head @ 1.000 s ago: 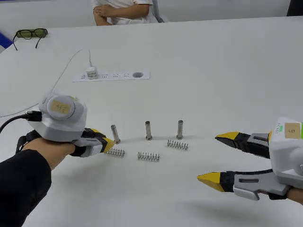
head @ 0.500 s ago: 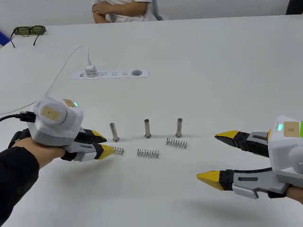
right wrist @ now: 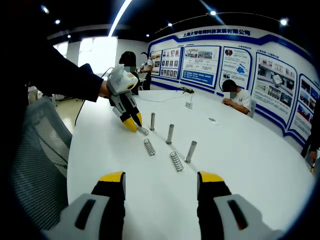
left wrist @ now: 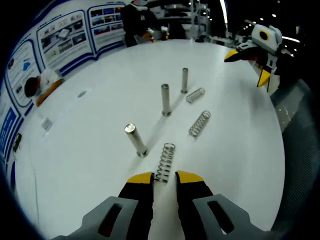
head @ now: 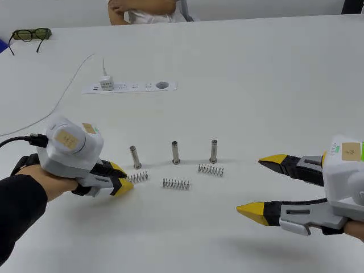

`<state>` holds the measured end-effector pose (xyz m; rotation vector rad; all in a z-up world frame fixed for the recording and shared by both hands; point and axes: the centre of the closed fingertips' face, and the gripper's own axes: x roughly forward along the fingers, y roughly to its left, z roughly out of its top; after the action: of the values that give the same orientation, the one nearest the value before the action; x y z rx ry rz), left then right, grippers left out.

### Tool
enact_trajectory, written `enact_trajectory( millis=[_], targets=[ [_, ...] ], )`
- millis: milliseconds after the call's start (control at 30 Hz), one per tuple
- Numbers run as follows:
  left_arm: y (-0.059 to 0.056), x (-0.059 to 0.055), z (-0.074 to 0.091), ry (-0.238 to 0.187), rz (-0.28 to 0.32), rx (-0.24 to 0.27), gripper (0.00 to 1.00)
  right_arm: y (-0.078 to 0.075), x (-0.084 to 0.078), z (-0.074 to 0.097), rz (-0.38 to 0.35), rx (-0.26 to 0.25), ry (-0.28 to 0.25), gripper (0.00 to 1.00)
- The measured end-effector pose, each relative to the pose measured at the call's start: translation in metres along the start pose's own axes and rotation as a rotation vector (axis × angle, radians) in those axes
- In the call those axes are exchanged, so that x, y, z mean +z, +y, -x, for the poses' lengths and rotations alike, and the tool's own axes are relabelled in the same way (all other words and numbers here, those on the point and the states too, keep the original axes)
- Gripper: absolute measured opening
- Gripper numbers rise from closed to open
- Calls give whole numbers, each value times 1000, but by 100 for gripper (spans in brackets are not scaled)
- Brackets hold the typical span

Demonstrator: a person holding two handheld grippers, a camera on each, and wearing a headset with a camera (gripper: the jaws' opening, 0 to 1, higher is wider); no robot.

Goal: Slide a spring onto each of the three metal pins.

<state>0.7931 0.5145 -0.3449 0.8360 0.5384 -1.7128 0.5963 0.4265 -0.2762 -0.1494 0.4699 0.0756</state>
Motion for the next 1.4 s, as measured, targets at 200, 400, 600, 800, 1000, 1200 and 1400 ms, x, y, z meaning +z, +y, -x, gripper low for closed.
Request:
enact_trajectory(
  millis=[200,400,600,800,1000,1200,1400],
  targets=[
    [-1,-1,-1,-10,17,8,16,1,1,-1,3,4,-2,59],
    [-4,3,-2,-15,7,6,12,0,2,0,1,1,-6,59],
    [-9,1,0,-18,7,-7,11,0,2,0,2,1,-7,59],
    [-10,0,5,-29,32,-1,10,2,3,-1,6,6,-5,59],
    [-22,14,13,-74,0,-14,10,7,7,-4,17,27,-8,58],
    [-31,19,13,-87,-27,-31,10,12,12,-6,20,53,-15,57],
    [-40,33,16,-123,-53,-39,10,14,28,-9,17,87,-44,52]
  ],
)
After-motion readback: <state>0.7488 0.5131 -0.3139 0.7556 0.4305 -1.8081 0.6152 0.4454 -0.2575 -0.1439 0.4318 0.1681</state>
